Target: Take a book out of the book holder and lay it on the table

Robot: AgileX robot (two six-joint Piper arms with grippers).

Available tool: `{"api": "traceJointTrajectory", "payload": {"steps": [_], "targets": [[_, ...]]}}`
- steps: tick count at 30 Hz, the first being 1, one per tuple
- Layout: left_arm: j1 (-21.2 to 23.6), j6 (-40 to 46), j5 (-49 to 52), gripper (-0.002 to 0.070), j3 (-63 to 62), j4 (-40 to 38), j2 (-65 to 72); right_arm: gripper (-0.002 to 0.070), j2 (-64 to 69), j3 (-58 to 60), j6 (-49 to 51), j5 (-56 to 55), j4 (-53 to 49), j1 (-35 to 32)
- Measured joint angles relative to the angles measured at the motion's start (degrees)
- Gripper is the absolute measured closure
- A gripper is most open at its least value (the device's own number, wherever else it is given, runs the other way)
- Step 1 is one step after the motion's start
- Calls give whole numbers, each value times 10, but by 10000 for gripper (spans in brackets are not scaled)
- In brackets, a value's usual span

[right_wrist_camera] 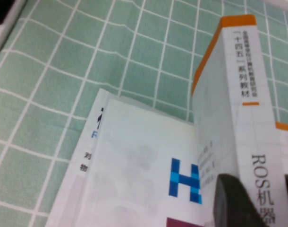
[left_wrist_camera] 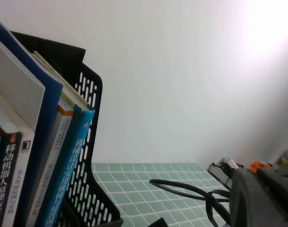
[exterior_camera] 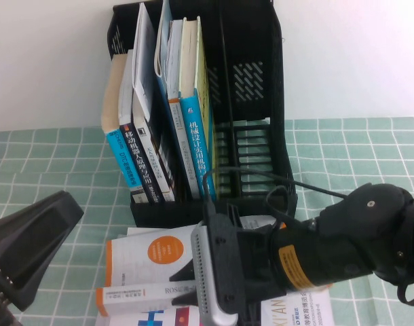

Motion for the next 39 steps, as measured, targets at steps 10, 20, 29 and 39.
{"api": "traceJointTrajectory", "payload": {"steps": [10, 20, 29, 39], "targets": [[0, -8, -1, 678, 0, 0, 0, 230, -5, 9, 86, -1, 0, 0], [31, -11, -12, 678, 0, 1, -13, 272, -11, -8, 64, 18, 0, 0], [198, -12, -16, 677, 0, 75, -71, 633, -105, -76, -103, 374, 12, 0], [341, -2, -18, 677, 1, 355, -80, 676, -238, -89, -536, 787, 507, 0]]}}
